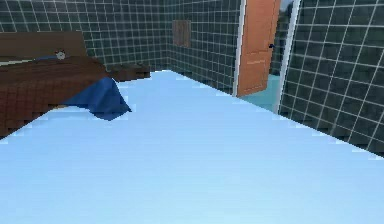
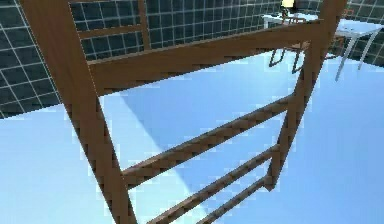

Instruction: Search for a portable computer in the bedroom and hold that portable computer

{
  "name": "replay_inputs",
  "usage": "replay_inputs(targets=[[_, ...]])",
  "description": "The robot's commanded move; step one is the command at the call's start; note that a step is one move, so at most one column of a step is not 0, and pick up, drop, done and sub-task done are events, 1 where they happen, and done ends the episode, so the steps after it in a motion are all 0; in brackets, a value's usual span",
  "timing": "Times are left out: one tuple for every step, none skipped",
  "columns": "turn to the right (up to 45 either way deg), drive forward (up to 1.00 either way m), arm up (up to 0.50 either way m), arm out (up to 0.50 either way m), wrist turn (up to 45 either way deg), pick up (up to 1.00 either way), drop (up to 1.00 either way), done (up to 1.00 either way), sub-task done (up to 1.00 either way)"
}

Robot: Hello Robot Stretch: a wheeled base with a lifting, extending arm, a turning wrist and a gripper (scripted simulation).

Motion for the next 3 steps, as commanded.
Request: replay_inputs(targets=[[0.0,0.4,0.0,0.0,0.0,0.0,0.0,0.0,0.0],[15.0,0.0,0.0,0.0,0.0,0.0,0.0,0.0,0.0],[0.0,1.0,0.0,0.0,0.0,0.0,0.0,0.0,0.0]])
